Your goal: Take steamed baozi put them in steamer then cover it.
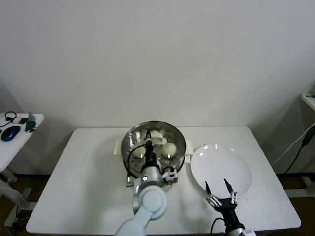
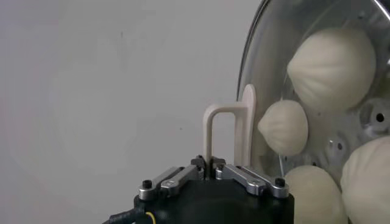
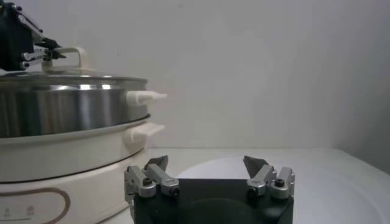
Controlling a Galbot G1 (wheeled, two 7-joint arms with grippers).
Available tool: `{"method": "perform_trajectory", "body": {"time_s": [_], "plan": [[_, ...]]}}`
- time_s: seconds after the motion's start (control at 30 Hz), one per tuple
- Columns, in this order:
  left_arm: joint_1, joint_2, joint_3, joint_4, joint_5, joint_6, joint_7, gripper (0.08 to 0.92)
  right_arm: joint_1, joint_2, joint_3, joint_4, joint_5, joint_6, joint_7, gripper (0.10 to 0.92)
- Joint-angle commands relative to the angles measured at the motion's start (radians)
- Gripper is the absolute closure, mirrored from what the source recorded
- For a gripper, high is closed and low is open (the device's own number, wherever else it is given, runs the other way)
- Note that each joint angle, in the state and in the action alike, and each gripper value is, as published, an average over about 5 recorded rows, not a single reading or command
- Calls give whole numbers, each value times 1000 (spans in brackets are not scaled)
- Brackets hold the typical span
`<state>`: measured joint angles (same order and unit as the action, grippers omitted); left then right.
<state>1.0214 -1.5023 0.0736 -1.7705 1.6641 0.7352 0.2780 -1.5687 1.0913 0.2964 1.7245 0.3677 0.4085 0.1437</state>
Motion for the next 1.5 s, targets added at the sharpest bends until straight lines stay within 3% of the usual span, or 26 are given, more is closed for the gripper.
{"method": "perform_trajectory", "body": {"time_s": [0.03, 0.2, 0.3, 0.63, 0.93, 1.07, 1.3, 1.37, 1.5], "plan": [[5, 8, 0, 3, -11, 25, -4, 856, -3, 1, 1, 2, 1, 1, -1, 203], [-2, 22, 21, -35, -80, 29, 5, 852, -4, 0, -1, 6, 3, -5, -2, 203], [-8, 41, 33, -68, -141, 33, 5, 809, -4, -2, -3, 11, 7, -13, 0, 203], [4, 159, 55, -230, -374, 41, -24, 521, -3, -21, -14, 20, 42, -38, 45, 203], [112, 281, 15, -369, -577, -44, -179, 263, -2, -42, -9, 27, 52, -60, 53, 203], [186, 302, -102, -413, -756, -143, -291, 189, -2, -46, -6, 35, 50, -53, 53, 203], [307, 311, -444, -438, -1271, -429, -513, 177, 2, -38, 9, 49, 47, -32, 62, 203], [341, 305, -574, -417, -1438, -516, -506, 177, 5, -36, 13, 48, 40, -25, 64, 203], [431, 306, -803, -352, -1799, -621, -402, 177, 10, -34, 25, 35, 20, 1, 65, 203]]}}
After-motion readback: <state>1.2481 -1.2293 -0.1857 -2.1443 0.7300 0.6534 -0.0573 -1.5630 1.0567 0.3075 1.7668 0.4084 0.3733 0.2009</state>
